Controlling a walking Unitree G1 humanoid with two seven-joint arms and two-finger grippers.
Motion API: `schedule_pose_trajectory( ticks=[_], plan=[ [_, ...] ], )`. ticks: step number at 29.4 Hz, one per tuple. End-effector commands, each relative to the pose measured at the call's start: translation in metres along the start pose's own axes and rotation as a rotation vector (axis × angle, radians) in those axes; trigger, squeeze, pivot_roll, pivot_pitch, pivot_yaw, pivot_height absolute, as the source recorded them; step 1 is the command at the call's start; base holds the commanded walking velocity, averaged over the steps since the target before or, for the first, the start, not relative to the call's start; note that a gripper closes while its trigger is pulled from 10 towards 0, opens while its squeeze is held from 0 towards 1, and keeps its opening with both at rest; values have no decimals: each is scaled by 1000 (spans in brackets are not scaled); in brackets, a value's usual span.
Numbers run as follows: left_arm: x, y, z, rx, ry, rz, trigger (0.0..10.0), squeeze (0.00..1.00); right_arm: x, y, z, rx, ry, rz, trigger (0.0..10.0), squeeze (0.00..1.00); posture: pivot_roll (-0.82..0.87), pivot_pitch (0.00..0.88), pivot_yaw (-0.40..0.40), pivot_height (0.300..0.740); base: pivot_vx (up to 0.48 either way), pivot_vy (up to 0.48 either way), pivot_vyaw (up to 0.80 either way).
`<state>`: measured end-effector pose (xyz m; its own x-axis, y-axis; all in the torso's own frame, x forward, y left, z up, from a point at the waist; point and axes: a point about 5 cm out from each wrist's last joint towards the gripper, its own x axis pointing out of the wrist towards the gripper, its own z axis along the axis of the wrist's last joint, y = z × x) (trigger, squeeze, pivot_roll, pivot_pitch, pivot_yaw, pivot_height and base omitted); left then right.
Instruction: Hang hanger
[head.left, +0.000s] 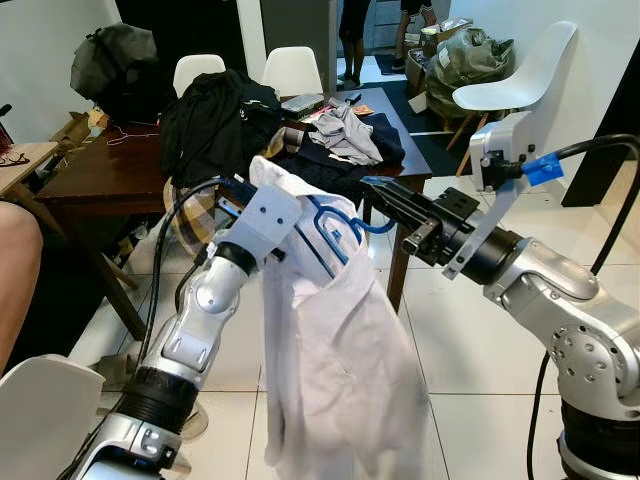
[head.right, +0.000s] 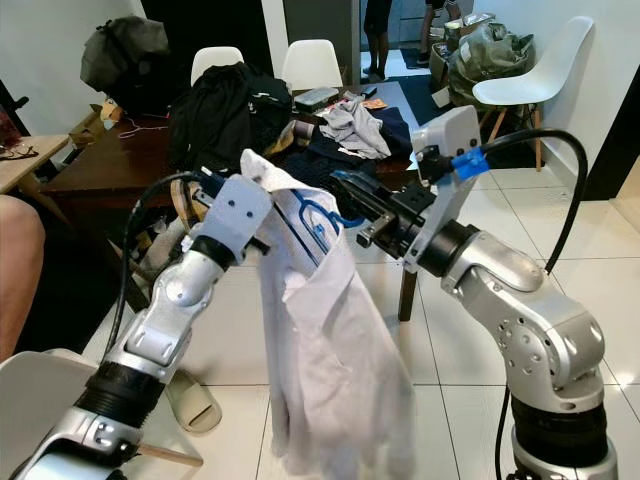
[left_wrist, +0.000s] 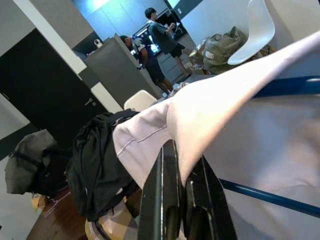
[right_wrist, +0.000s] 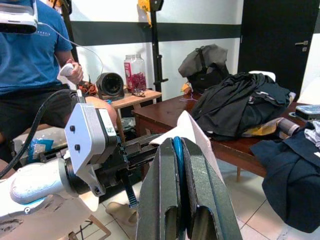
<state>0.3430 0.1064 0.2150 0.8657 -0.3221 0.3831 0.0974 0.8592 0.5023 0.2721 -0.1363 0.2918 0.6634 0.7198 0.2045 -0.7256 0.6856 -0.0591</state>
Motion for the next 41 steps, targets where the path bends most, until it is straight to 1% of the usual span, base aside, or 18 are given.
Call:
schedule_pose_trajectory(
  ticks=[1, 4, 5, 9, 10, 12, 13, 15, 16, 18, 19, 21, 23, 27, 30, 37, 40, 41],
  plan=[
    [-6, 8, -12, 32, 47, 18, 0, 0, -2, 3, 9, -18, -39, 17, 0, 0, -132, 20, 53, 736, 0, 0, 0],
    [-6, 12, -13, 46, 52, 29, 0, 0, -7, 3, 7, -37, -11, 37, 0, 0, -130, 22, 52, 736, 0, 0, 0],
    [-5, 18, -13, 58, 51, 41, 0, 0, -13, 3, 2, -64, 42, 46, 0, 0, -128, 23, 50, 736, 0, 0, 0],
    [-5, 18, -13, 58, 51, 41, 0, 0, -13, 3, 2, -64, 42, 46, 0, 0, -128, 23, 50, 736, 0, 0, 0],
    [-4, 25, -12, 72, 48, 56, 0, 0, -20, 2, -7, -113, 130, 60, 0, 0, -126, 24, 50, 736, 0, 0, 0],
    [-4, 25, -12, 72, 48, 56, 0, 0, -20, 2, -7, -113, 130, 60, 0, 0, -126, 24, 50, 736, 0, 0, 0],
    [-4, 36, -12, 91, 50, 77, 0, 0, -32, 3, -25, -179, 295, 105, 0, 0, -123, 25, 49, 736, 0, 0, 0],
    [-4, 36, -12, 91, 50, 77, 0, 0, -32, 3, -25, -179, 295, 105, 0, 0, -123, 25, 49, 736, 0, 0, 0],
    [-5, 42, -15, 107, 58, 88, 0, 0, -39, 15, -36, -189, 389, 196, 0, 0, -121, 28, 51, 736, 0, 0, 0],
    [-5, 42, -15, 107, 58, 88, 0, 0, -39, 15, -36, -189, 389, 196, 0, 0, -121, 28, 51, 736, 0, 0, 0],
    [-6, 45, -17, 117, 65, 91, 0, 0, -43, 24, -44, -195, 454, 256, 0, 0, -125, 28, 54, 736, 0, 0, 0],
    [-6, 45, -17, 117, 65, 91, 0, 0, -43, 24, -44, -195, 454, 256, 0, 0, -125, 28, 54, 736, 0, 0, 0],
    [-9, 41, -18, 117, 71, 76, 0, 0, -42, 38, -57, -201, 512, 307, 0, 0, -125, 31, 55, 736, 0, 0, 0],
    [-9, 37, -17, 113, 69, 64, 0, 0, -40, 41, -62, -193, 512, 304, 0, 0, -125, 32, 57, 736, 0, 0, 0],
    [-10, 37, -20, 115, 78, 59, 0, 0, -41, 38, -54, -154, 454, 289, 0, 0, -127, 33, 58, 736, 0, 0, 0],
    [-14, 42, -25, 127, 98, 62, 0, 0, -54, 36, -49, -141, 433, 326, 0, 0, -127, 34, 55, 736, 0, 0, 0],
    [-16, 45, -27, 136, 107, 66, 0, 0, -58, 30, -44, -135, 411, 303, 0, 0, -125, 32, 56, 736, 0, 0, 0],
    [-17, 47, -28, 141, 112, 67, 0, 0, -62, 23, -41, -139, 405, 278, 0, 0, -124, 33, 57, 736, 0, 0, 0]
  ],
)
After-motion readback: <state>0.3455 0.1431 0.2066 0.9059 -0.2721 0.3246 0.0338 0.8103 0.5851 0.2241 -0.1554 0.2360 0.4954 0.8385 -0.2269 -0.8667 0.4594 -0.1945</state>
